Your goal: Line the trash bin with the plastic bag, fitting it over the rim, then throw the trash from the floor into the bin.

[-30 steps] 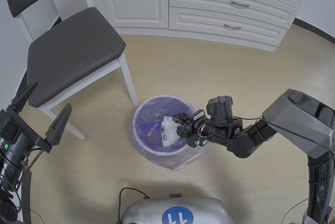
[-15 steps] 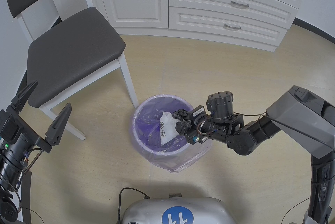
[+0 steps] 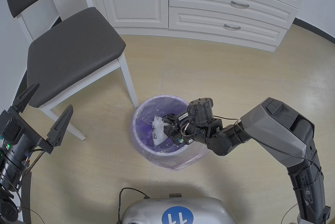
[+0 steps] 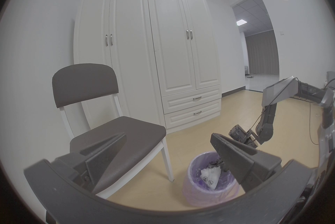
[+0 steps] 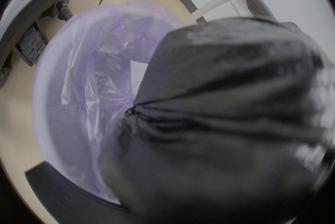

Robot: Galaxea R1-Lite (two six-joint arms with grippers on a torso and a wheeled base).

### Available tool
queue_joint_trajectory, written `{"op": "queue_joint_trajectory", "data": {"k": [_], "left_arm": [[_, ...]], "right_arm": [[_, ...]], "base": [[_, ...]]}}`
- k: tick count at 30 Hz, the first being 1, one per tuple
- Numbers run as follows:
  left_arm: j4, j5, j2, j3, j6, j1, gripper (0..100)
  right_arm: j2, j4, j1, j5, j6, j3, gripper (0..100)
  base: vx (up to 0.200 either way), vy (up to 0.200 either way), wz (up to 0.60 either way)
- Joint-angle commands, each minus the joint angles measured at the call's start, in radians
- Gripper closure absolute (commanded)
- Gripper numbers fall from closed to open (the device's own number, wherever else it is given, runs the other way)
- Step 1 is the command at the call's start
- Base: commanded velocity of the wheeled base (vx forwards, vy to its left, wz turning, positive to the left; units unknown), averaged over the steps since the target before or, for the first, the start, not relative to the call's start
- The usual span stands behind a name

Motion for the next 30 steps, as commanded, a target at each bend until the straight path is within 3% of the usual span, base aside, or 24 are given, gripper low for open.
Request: {"op": "queue_joint_trajectory", "data": {"k": [1, 10, 30], "left_arm": [[-0.001, 0.0, 0.013, 0.002, 0.001, 0.001, 0], [-0.001, 0.0, 0.018, -0.001, 0.0, 0.001, 0], [-0.001, 0.0, 0.004, -0.001, 0.001, 0.0, 0]], "right_arm": [[0.087, 0.0, -0.001, 0.0, 0.003, -0.047, 100], [0.058, 0.141, -0.001, 0.0, 0.022, -0.105, 100], [-0.066, 0.223, 0.025, 0.0, 0.024, -0.163, 100]], "base": [[0.0, 0.0, 0.0], [0.0, 0.0, 0.0], [0.0, 0.0, 0.0]]}}
